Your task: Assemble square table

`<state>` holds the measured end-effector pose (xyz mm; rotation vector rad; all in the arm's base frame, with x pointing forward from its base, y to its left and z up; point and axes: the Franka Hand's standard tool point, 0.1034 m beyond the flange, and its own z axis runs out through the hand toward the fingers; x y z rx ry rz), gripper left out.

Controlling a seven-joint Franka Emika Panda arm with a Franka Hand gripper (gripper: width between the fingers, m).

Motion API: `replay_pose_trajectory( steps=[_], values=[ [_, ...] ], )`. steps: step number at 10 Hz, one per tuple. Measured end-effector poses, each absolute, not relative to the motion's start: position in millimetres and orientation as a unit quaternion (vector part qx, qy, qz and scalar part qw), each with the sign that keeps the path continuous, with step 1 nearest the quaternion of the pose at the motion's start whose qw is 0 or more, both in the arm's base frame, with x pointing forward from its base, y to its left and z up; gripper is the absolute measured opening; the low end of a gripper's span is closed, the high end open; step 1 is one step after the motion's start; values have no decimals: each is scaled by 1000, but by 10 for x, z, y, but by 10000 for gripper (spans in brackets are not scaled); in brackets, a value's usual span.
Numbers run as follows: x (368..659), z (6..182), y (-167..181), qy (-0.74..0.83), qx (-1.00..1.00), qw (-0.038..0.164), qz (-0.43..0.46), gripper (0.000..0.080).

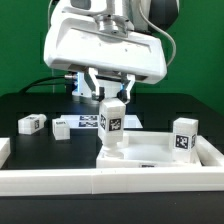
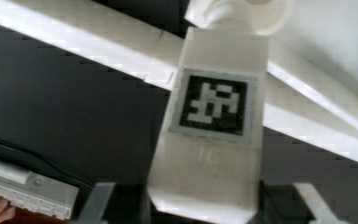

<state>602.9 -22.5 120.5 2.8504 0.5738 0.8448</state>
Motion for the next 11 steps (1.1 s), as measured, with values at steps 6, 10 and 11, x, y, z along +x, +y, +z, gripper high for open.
replay_pose_trajectory(
  steps=[6,10,11],
  values=[
    [6001,1134,-149,193,940,54,275,288],
    [5972,1061,-158,192,941,54,273,288],
    [5982,1059,-164,191,939,57,281,288]
  ],
)
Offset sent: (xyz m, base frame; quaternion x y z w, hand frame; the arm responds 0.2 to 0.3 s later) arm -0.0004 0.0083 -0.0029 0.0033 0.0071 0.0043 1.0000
